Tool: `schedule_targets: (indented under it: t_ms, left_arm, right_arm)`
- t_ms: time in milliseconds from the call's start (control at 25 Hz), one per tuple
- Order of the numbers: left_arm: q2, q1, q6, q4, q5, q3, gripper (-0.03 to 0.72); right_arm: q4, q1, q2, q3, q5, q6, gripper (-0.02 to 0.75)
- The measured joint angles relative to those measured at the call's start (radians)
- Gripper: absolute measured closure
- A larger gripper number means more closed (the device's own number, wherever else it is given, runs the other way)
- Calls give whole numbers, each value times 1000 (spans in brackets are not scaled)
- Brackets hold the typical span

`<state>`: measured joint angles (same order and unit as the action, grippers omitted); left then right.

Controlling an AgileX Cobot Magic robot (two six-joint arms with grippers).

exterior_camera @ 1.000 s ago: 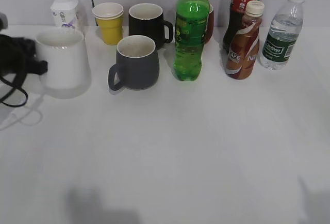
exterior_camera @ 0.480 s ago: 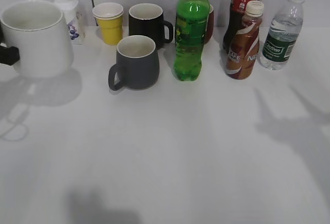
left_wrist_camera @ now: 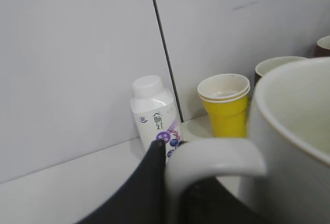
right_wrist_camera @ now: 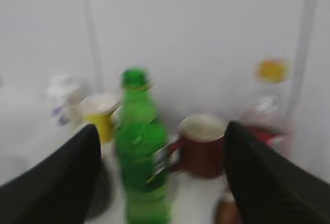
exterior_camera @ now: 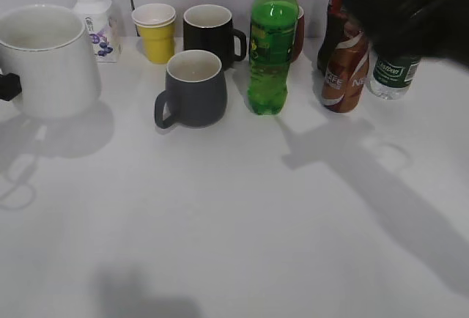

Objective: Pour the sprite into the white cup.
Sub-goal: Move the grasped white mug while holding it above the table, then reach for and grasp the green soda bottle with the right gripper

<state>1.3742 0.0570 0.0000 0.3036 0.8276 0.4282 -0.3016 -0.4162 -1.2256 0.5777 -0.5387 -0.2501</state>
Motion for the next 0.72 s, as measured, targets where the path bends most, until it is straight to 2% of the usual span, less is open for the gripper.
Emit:
schedule_targets:
  t_ms: [120, 320, 480, 720]
  left_arm:
    - [0, 0, 0, 0, -1, 0, 651]
    - [-8, 0, 0, 5, -12, 0, 651]
    - [-49, 0, 0, 9, -43, 0, 651]
    - [-111, 0, 0, 101, -49, 0, 651]
  right_arm:
    - [91, -69, -167, 0, -54, 129, 193]
    - [146, -87, -337, 7, -233, 197, 185]
    - [201, -87, -436, 67, -261, 200, 118]
    - [221, -87, -573, 202, -266, 179, 98]
